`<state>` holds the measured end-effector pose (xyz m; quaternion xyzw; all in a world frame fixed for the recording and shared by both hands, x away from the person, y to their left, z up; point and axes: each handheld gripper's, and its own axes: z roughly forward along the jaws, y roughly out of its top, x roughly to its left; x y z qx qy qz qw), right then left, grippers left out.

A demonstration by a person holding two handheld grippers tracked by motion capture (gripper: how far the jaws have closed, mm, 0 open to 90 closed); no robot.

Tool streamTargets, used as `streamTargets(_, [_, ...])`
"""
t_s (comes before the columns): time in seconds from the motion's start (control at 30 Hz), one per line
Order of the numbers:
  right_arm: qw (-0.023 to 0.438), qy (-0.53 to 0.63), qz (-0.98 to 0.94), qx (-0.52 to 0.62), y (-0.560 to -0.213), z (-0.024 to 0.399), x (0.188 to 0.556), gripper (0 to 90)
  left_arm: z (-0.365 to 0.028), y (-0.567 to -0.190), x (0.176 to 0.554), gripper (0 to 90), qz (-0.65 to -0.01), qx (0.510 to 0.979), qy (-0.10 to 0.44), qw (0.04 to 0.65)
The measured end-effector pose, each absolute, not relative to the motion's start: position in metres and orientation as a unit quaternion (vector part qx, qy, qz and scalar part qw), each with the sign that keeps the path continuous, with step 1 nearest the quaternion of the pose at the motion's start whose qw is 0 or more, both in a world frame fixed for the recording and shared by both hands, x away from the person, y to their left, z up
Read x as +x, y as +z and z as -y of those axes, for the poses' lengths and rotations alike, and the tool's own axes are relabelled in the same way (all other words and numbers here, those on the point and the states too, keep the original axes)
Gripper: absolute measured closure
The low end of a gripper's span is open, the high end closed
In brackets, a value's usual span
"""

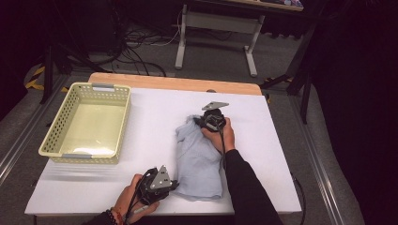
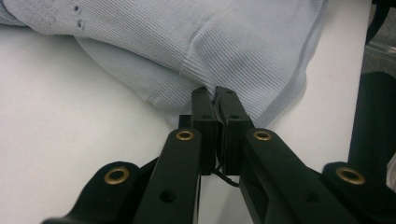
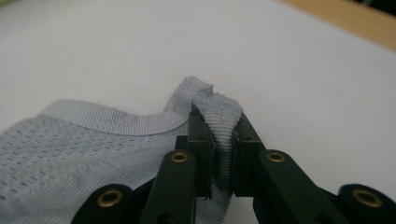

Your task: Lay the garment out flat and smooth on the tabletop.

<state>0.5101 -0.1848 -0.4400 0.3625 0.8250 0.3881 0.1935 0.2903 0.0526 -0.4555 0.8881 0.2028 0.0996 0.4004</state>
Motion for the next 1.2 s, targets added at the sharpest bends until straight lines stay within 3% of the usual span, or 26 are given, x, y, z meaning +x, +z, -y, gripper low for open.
streamTargets(0.3, [0.272, 0.423, -0.750, 0.430, -0.419, 0.222, 0.502, 83.3, -0.056, -0.453, 0.291, 87.7, -0.219, 0.878, 0.110, 0.410])
streamTargets(0.53, [0.261, 0.428, -0.751, 0.429, -0.420, 0.227, 0.504, 82.5, -0.060, -0.451, 0.288, 87.7, -0.224, 0.876, 0.114, 0.412])
streamTargets(0.63, [0.259, 0.433, -0.755, 0.420, -0.419, 0.225, 0.503, 75.1, -0.064, -0.450, 0.287, 86.8, -0.228, 0.868, 0.114, 0.425])
streamTargets(0.73, [0.273, 0.422, -0.759, 0.414, -0.412, 0.225, 0.499, 56.8, -0.066, -0.446, 0.284, 82.9, -0.227, 0.861, 0.111, 0.442])
streamTargets(0.87, [0.279, 0.430, -0.754, 0.410, -0.398, 0.232, 0.487, 49.5, -0.065, -0.441, 0.282, 77.6, -0.223, 0.859, 0.120, 0.445])
streamTargets(0.97, [0.285, 0.447, -0.749, 0.399, -0.385, 0.241, 0.469, 49.9, -0.066, -0.439, 0.281, 69.2, -0.215, 0.859, 0.125, 0.447])
streamTargets(1.07, [0.285, 0.458, -0.754, 0.375, -0.379, 0.250, 0.443, 53.8, -0.067, -0.440, 0.280, 47.3, -0.213, 0.863, 0.131, 0.439])
streamTargets(1.2, [0.268, 0.457, -0.775, 0.345, -0.385, 0.261, 0.405, 54.0, -0.067, -0.445, 0.281, 32.9, -0.212, 0.871, 0.129, 0.424])
